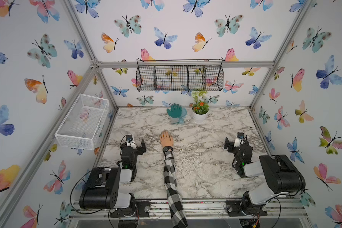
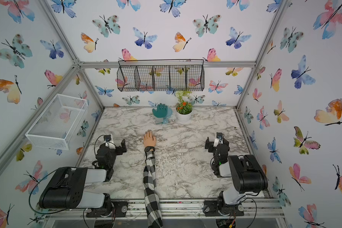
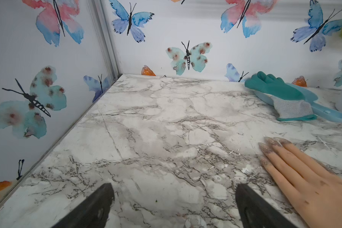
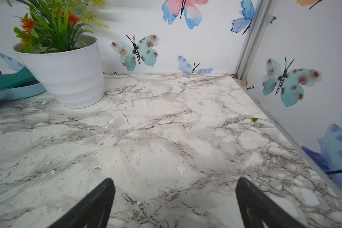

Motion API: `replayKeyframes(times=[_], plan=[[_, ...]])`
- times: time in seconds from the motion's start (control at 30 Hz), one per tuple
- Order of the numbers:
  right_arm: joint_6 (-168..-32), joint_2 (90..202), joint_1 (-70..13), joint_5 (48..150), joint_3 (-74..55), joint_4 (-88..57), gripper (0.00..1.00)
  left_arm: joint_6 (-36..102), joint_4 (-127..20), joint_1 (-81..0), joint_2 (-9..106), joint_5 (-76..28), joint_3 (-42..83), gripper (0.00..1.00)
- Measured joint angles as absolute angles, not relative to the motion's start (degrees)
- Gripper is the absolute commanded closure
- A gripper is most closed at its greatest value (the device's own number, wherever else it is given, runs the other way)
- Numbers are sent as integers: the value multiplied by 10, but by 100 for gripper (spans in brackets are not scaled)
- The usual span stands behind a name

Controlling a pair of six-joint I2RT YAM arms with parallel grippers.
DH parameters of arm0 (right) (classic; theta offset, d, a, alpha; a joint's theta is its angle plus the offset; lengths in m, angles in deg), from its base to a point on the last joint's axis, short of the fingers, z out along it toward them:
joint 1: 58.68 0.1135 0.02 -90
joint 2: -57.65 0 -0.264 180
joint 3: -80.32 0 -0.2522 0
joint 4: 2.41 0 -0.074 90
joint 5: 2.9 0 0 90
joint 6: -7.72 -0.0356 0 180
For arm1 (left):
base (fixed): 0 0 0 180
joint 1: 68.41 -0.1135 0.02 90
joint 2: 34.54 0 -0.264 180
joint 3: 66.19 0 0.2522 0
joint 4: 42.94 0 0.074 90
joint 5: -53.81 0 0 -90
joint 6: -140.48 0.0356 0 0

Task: Take off the watch
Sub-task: Adjust the hand at the center of the board.

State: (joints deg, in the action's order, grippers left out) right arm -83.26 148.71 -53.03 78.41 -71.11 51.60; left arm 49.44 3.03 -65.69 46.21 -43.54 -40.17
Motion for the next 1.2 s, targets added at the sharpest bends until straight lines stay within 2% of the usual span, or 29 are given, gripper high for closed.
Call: replayKeyframes(times=[0.7, 0.93, 1.07, 1.2], plan=[[-833, 1477, -531, 783, -711, 507, 1, 494, 29, -657, 460, -436, -402, 2], [-876, 1361, -531, 752, -607, 310, 2, 470, -141, -657, 390, -454, -302, 2], [-955, 1347, -531, 739, -495, 147, 2, 429, -251, -649, 360, -452, -225, 2], [-996, 1347, -531, 783, -422, 27, 1, 372, -393, -627, 359, -437, -132, 2]])
